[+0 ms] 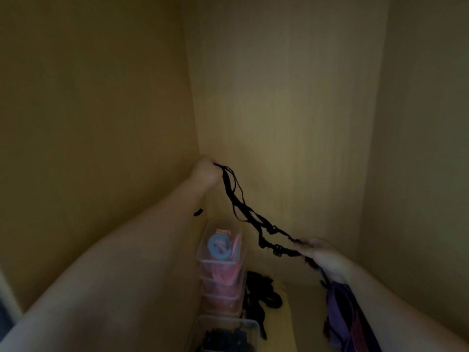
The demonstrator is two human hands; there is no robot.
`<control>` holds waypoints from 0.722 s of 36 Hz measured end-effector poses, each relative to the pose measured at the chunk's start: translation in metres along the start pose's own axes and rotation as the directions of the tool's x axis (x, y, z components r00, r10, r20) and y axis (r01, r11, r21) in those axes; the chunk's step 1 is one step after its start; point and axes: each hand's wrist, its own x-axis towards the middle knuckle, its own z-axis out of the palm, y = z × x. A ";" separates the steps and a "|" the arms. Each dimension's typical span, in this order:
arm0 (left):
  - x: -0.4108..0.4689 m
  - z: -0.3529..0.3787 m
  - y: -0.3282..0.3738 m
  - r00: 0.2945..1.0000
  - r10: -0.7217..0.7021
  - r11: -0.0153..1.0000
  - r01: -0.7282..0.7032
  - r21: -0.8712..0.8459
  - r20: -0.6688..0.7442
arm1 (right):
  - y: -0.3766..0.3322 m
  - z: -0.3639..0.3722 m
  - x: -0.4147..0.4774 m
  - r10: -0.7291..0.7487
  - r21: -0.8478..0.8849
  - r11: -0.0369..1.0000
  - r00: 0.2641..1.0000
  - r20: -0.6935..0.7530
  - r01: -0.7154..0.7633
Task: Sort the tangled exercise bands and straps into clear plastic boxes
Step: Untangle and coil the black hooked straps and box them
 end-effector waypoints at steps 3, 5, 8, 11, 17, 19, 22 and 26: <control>-0.013 0.012 -0.001 0.991 0.048 0.998 -0.053 0.035 0.126 | -0.004 0.000 0.005 0.100 -0.347 0.934 0.994 0.041 -0.080; -0.020 0.020 0.002 0.981 0.098 0.995 -0.099 -0.003 0.165 | -0.009 0.001 0.007 0.121 -0.414 0.906 0.991 0.064 -0.084; -0.028 0.029 0.012 0.967 0.143 0.987 -0.124 -0.098 0.209 | -0.029 0.005 0.005 0.029 -0.159 0.987 0.998 0.057 -0.019; -0.039 0.038 0.027 0.935 0.205 0.977 -0.176 -0.124 0.288 | -0.066 0.012 -0.001 -0.214 0.078 0.975 0.976 0.037 0.210; -0.050 0.052 0.041 0.891 0.288 0.957 -0.257 -0.134 0.351 | -0.124 0.024 -0.011 -0.443 0.166 0.891 0.889 0.119 0.422; -0.048 0.050 0.038 0.882 0.300 0.954 -0.268 -0.137 0.363 | -0.127 0.023 -0.010 -0.434 0.161 0.893 0.899 0.063 0.420; -0.046 0.041 0.029 0.856 0.297 0.954 -0.285 -0.093 0.423 | -0.127 0.012 -0.012 -0.390 0.161 0.912 0.919 0.051 0.378; -0.050 0.033 0.015 0.790 0.244 0.968 -0.231 -0.097 0.562 | -0.128 0.002 -0.011 -0.359 0.154 0.924 0.932 0.045 0.349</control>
